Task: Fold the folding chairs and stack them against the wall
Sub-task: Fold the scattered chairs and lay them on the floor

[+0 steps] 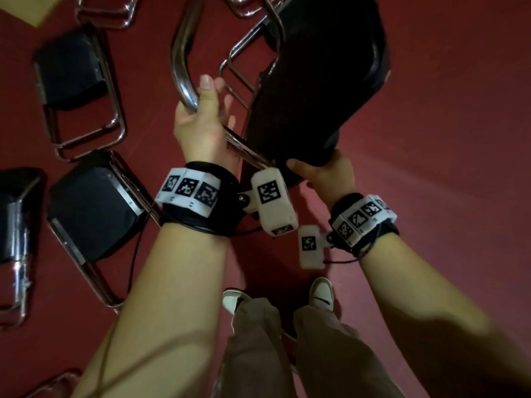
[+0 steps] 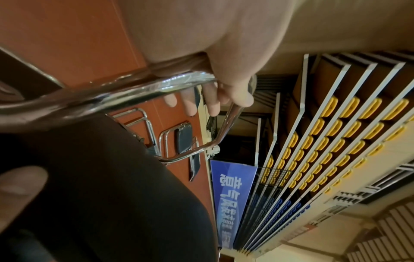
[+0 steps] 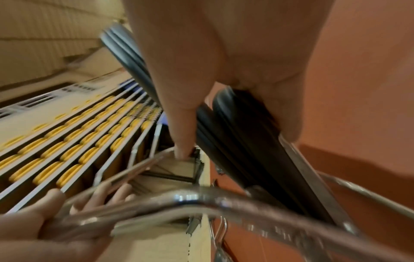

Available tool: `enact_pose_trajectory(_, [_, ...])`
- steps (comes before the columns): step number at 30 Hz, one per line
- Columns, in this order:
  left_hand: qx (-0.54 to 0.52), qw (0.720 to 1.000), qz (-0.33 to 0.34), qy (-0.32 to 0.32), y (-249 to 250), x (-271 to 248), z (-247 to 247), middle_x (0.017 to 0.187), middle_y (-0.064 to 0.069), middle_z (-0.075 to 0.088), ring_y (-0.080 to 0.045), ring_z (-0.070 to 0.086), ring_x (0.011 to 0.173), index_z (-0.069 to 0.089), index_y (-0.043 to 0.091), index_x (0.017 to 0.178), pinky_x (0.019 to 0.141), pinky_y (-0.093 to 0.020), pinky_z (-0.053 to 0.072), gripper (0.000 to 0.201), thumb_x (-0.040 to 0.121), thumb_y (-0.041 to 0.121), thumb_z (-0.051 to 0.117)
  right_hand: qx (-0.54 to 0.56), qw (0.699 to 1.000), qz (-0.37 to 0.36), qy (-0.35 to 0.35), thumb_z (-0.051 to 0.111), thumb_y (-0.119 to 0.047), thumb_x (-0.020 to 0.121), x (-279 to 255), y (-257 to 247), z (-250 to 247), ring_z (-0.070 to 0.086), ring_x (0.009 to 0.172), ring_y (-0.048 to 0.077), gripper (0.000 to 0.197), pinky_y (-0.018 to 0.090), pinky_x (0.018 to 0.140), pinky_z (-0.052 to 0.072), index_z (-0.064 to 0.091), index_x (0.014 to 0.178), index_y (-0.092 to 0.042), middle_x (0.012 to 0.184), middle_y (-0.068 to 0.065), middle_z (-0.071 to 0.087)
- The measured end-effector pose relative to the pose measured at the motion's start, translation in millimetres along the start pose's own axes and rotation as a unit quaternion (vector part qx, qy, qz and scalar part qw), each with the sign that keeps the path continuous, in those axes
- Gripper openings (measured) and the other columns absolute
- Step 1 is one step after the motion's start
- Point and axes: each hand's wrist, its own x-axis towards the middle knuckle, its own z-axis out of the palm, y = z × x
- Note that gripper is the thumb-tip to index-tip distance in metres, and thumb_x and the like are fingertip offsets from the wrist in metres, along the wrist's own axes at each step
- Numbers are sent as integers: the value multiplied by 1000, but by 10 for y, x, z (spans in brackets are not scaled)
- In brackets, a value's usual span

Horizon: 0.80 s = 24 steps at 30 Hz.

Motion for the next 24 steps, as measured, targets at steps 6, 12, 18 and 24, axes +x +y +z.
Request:
enact_pose_trajectory(6, [-18,999,11,28,184,117,-315,108,1,76,-18,73,99,53,16,123,101,-46,52,34,99,40,59,-80,994,-62,-48,86,-47,66,59,-342,165,64,89,11,57,15,64,46,67,112,-19,101,-5,70])
enact_pose_trajectory(12, [-35,996,20,76,393,161,-545,109,3,75,-16,74,98,55,14,126,96,-44,55,41,98,43,60,-171,968,-130,-128,84,-46,72,-37,-631,562,56,76,7,56,10,53,36,57,113,-20,91,-11,59])
enact_pose_trajectory(18, [-102,990,31,96,519,181,-923,113,-7,74,-22,73,102,56,12,123,96,-46,56,39,98,42,59,-177,963,-152,-136,87,-49,62,-150,-684,1010,55,111,19,89,26,83,43,46,134,-17,125,4,54])
enact_pose_trajectory(24, [-109,989,53,89,665,305,-1307,125,-4,70,-22,67,115,58,18,130,102,-46,51,64,80,55,73,-201,947,-183,-172,89,-43,61,-210,-839,1391,52,118,21,99,22,88,41,39,142,-15,132,6,45])
